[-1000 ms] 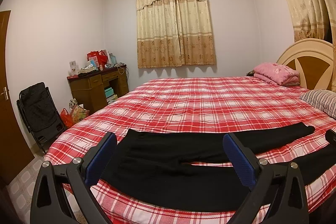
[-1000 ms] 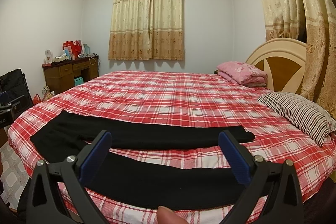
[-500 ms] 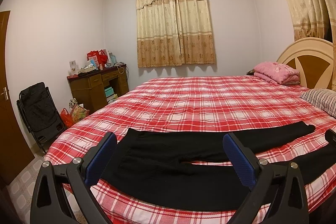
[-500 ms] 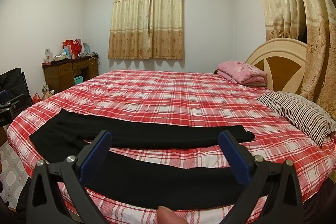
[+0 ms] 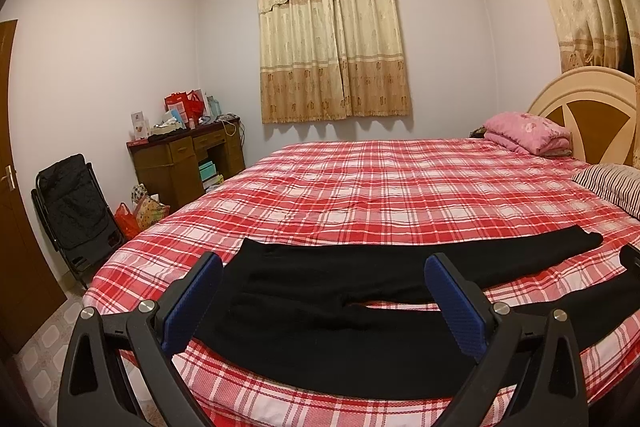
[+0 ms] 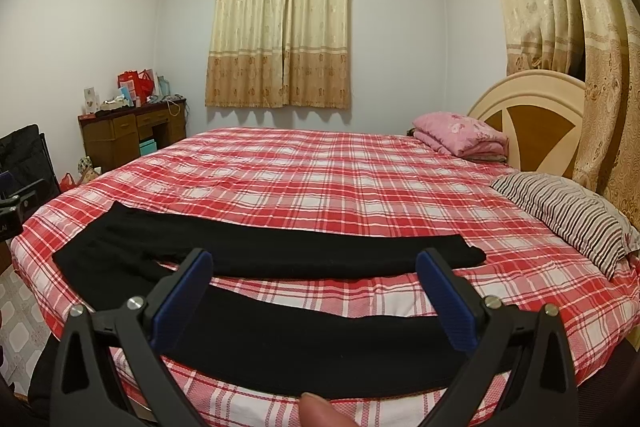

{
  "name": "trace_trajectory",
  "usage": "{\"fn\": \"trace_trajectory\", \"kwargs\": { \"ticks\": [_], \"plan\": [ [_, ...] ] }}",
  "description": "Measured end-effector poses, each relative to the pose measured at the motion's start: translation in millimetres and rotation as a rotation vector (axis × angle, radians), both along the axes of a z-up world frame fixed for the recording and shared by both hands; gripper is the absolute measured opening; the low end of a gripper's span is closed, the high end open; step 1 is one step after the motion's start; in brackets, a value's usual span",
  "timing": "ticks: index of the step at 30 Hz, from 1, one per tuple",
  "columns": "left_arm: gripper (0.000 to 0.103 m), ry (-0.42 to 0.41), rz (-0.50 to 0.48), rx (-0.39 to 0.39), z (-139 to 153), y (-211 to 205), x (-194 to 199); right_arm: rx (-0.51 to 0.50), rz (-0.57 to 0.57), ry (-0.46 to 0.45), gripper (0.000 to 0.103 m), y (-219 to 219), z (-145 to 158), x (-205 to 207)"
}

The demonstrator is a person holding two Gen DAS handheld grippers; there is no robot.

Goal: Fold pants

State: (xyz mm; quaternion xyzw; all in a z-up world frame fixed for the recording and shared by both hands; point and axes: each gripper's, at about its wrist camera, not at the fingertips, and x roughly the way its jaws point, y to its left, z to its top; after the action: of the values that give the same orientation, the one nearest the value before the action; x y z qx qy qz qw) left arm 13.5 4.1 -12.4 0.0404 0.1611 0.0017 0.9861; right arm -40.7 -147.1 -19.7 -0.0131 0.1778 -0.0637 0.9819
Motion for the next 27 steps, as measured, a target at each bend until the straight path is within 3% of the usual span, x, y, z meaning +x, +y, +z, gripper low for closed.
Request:
{"fn": "trace_trajectory", "kwargs": {
  "ticks": [14, 19, 23, 27],
  "plan": [
    [0.102, 0.101, 0.029, 0.005, -47, 11, 41, -0.021, -0.014, 0.093, 0.103, -2, -27, 22],
    [0.102, 0.124, 0.035, 0.065, -63, 22, 75, -0.025, -0.019, 0.148, 0.103, -6, -39, 33],
    [0.102, 0.147, 0.056, 0.103, -66, 50, 116, -0.016, -0.029, 0.191, 0.103, -18, -49, 45],
    [0.102, 0.162, 0.104, 0.19, -72, 85, 162, -0.007, -0.027, 0.241, 0.103, -28, -63, 57]
  ]
}}
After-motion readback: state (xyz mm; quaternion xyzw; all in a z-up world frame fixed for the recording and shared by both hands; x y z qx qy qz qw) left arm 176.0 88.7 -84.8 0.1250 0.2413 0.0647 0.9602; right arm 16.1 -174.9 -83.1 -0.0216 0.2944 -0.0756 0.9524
